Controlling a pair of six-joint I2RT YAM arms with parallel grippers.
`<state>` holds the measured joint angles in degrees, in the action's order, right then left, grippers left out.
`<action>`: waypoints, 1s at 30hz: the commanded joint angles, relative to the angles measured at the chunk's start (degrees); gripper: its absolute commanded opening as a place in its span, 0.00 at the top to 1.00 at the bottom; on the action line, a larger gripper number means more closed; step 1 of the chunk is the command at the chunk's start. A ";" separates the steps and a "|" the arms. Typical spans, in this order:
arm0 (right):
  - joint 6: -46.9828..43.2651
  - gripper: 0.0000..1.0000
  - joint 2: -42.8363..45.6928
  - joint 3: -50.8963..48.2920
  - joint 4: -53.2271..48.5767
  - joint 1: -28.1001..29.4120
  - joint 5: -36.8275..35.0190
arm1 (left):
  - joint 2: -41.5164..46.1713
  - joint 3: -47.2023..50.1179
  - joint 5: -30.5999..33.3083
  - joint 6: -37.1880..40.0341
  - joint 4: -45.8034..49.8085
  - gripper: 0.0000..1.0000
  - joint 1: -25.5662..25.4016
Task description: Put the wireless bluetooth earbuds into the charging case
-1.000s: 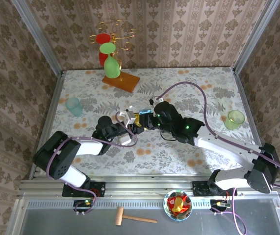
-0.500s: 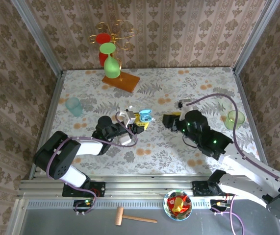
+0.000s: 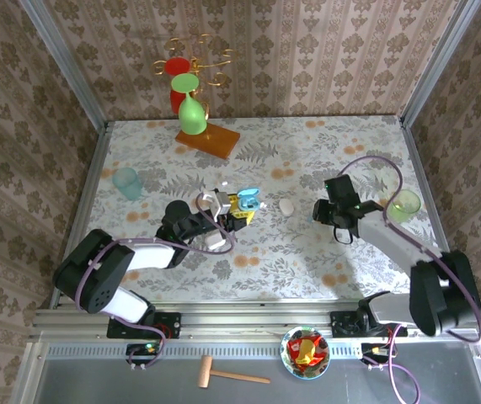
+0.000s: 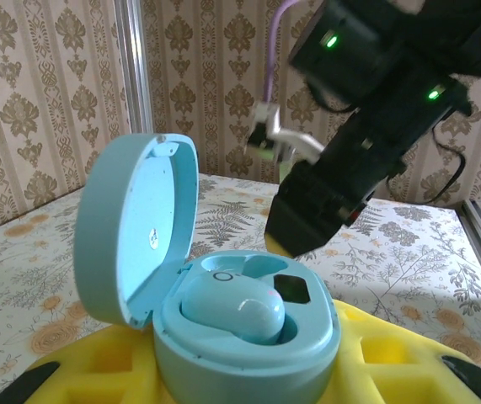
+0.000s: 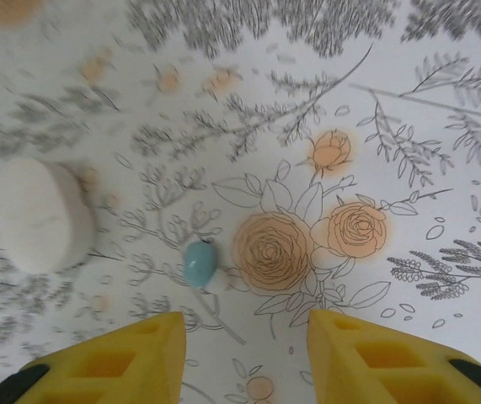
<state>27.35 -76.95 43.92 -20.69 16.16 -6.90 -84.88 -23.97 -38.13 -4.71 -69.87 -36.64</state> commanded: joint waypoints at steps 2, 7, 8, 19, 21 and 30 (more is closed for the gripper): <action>-2.52 0.60 -6.31 5.23 -3.46 2.22 -4.81 | 1.80 0.68 -0.65 1.33 -0.99 0.71 0.63; -3.31 0.62 -12.19 9.64 -7.21 6.06 -10.97 | 2.93 0.85 -0.57 1.98 0.52 0.71 0.69; -3.43 0.63 -13.23 10.46 -8.05 6.93 -12.51 | 3.09 0.85 -0.54 2.14 0.68 0.71 0.70; -3.62 0.69 -23.58 18.16 -15.09 10.97 -18.57 | 3.26 0.68 -0.28 2.37 1.34 0.72 0.78; -3.48 0.70 -24.92 18.85 -15.35 11.21 -17.42 | 3.12 0.68 -0.21 2.36 1.31 0.72 0.79; -3.74 0.74 -29.51 22.07 -17.93 12.58 -19.62 | 3.23 0.84 -0.28 2.42 1.23 0.71 1.03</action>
<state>23.92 -105.03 64.12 -35.48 28.21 -23.27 -83.05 -23.59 -38.11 -3.36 -68.60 -36.23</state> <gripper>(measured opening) 0.267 0.360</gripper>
